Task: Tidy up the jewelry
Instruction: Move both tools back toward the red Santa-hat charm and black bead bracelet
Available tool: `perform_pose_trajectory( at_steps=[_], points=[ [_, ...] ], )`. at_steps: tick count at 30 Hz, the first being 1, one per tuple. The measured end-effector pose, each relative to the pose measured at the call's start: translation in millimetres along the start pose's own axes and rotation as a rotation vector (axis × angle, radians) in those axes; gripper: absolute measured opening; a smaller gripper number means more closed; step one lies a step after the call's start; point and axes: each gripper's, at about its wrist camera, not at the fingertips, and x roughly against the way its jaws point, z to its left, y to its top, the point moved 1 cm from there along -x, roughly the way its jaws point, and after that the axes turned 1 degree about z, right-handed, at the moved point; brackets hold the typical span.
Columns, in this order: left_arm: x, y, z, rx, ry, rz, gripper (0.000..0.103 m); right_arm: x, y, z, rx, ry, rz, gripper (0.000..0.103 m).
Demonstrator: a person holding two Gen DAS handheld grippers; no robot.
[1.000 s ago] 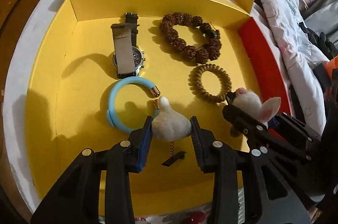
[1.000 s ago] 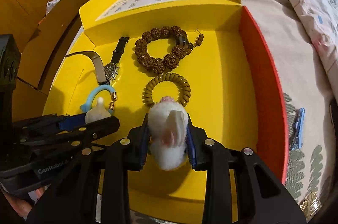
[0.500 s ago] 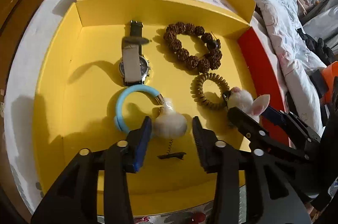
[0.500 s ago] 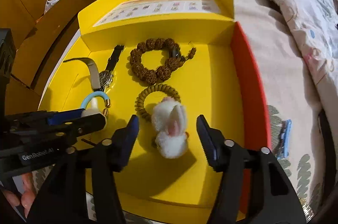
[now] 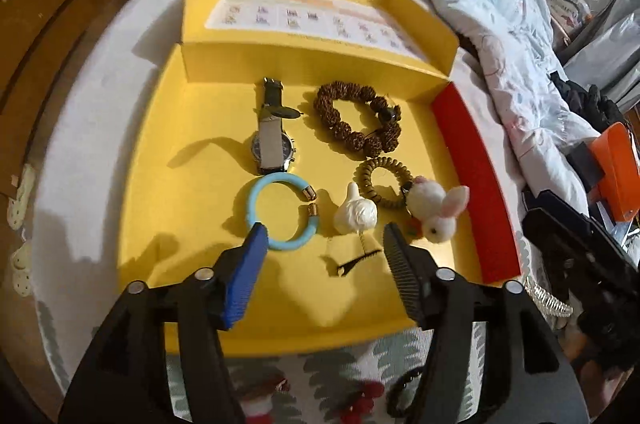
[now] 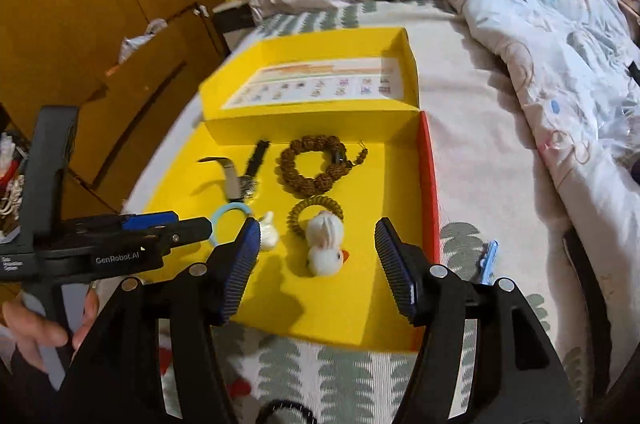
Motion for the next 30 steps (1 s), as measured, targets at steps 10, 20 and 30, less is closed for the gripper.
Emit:
perform_pose_trajectory(
  at_steps=[10,20,30],
  points=[
    [55,-56,8,-0.011,0.058,-0.123,0.068,46,-54,2,0.041,-0.026,0.018,0.063],
    [38,-125,21,0.018,0.158,-0.067,0.07,37,-132,19,0.106,-0.053,0.184,0.063],
    [16,-145,31,0.042,0.246,0.02,0.07,0,-156,30,0.128,-0.062,0.299,0.061]
  ],
)
